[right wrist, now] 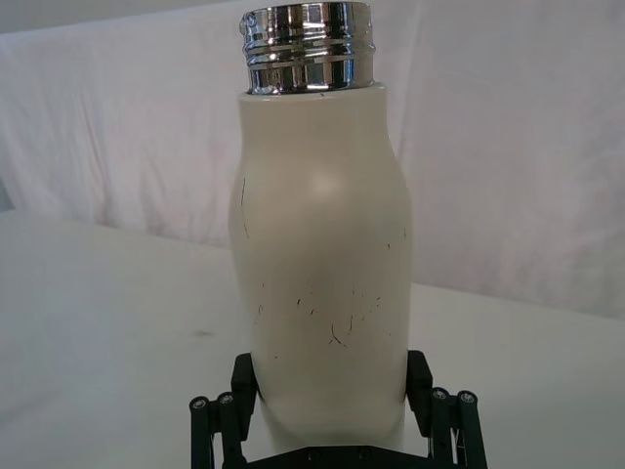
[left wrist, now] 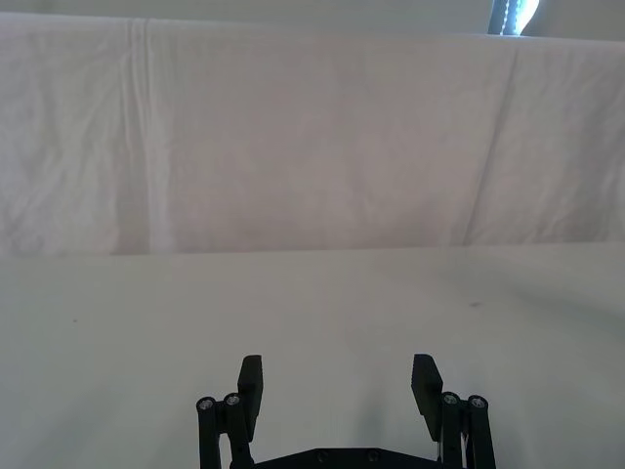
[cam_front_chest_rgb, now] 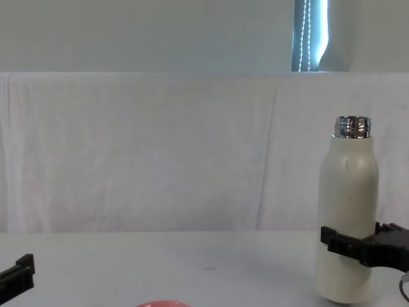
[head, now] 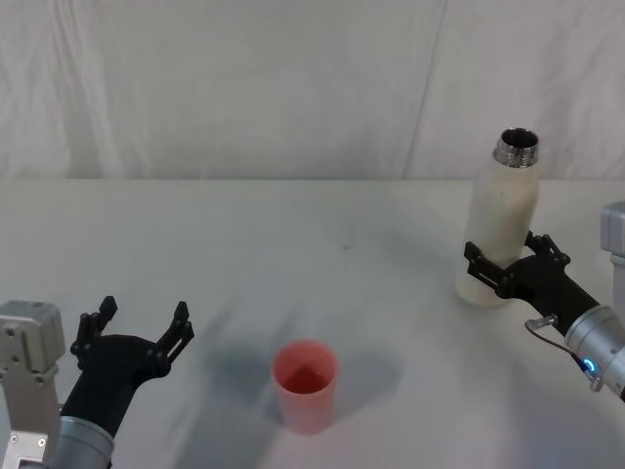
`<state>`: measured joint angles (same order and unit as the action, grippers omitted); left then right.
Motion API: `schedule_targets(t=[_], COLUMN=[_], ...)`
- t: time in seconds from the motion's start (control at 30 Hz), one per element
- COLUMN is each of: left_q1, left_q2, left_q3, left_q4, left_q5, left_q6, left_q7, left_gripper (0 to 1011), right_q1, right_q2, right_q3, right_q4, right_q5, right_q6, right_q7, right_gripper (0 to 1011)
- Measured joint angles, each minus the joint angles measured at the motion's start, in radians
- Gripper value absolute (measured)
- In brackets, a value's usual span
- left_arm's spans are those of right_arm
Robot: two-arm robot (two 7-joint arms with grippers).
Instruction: Grasp the thermos with one hand and pour water into the cup lid.
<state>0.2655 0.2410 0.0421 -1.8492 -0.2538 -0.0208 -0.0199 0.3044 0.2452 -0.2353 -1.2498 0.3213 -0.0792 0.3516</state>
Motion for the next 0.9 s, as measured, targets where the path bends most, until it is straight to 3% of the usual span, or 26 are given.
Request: schedule_targets(t=[0.9], left_q1=[0.000], left_q2=[0.000], left_q3=[0.000], left_q4=[0.000], left_q5=[0.000], left_q6=[0.000], left_q7=[0.000], left_gripper=[1001], right_q1=[0.011], right_q2=[0.012], right_q3=[-0.020], right_q4=[0.024], right_q5=[0.027], right_q6=[-0.012], right_q7=[0.038], right_gripper=[950])
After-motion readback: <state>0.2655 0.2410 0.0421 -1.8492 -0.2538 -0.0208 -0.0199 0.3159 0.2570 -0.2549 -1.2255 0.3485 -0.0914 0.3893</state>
